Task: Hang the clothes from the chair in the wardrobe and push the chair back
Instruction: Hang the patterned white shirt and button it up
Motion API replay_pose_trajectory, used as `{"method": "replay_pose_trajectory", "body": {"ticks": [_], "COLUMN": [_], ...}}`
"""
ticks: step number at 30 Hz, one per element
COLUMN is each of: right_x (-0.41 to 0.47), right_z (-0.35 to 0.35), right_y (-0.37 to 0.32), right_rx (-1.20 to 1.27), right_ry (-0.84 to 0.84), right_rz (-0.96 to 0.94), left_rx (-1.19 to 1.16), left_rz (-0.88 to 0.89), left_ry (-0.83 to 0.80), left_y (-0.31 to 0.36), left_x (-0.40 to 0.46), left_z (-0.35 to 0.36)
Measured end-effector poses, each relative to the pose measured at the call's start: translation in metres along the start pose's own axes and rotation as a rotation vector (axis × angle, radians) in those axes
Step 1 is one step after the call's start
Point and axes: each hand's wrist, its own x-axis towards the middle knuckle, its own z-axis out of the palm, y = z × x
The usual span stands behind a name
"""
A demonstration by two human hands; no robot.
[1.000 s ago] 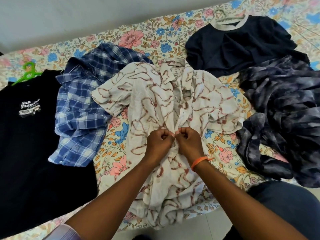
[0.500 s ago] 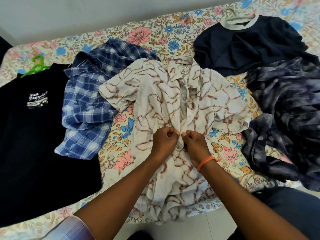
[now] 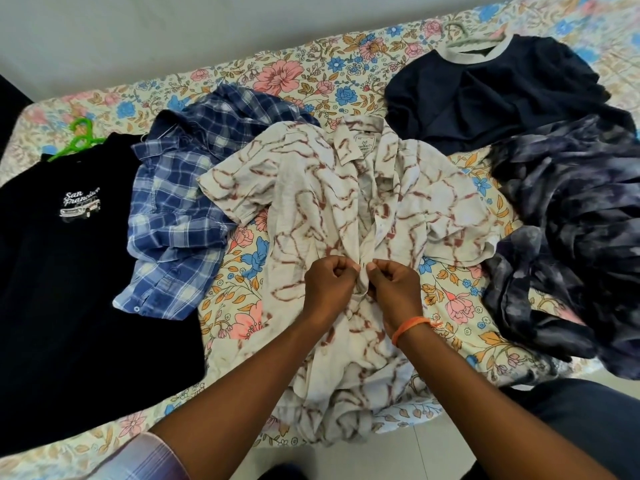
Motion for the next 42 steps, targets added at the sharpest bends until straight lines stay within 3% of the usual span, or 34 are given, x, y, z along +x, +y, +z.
{"method": "replay_pose_trajectory", "body": {"ticks": [12,28,35,42], "right_x": [-0.013,-0.016,-0.016,-0.015], "right_z": [0.001,0.004,0.005,0.009], "right_y": [-0.010,-0.012,-0.006,-0.004], "right_rx": [-0.087,0.194,-0.111,-0.166], "right_ry": [0.004,-0.098,-0.084,-0.090], "right_rz": [-0.102,0.045,-0.219,-0.265], "left_rx": [-0.053,-0.066,-0.082,0.003], "left_rz": [-0.010,-0.047,-0.066,-0.097], "left_ry": [-0.009,-0.017,-0.048,-0.061], "left_y": [-0.001,0.000,0.013,0.020], "left_x": [0.000,0.007,0.003,0.014], "left_z": [-0.001,-0.004,-0.009,-0.013]}}
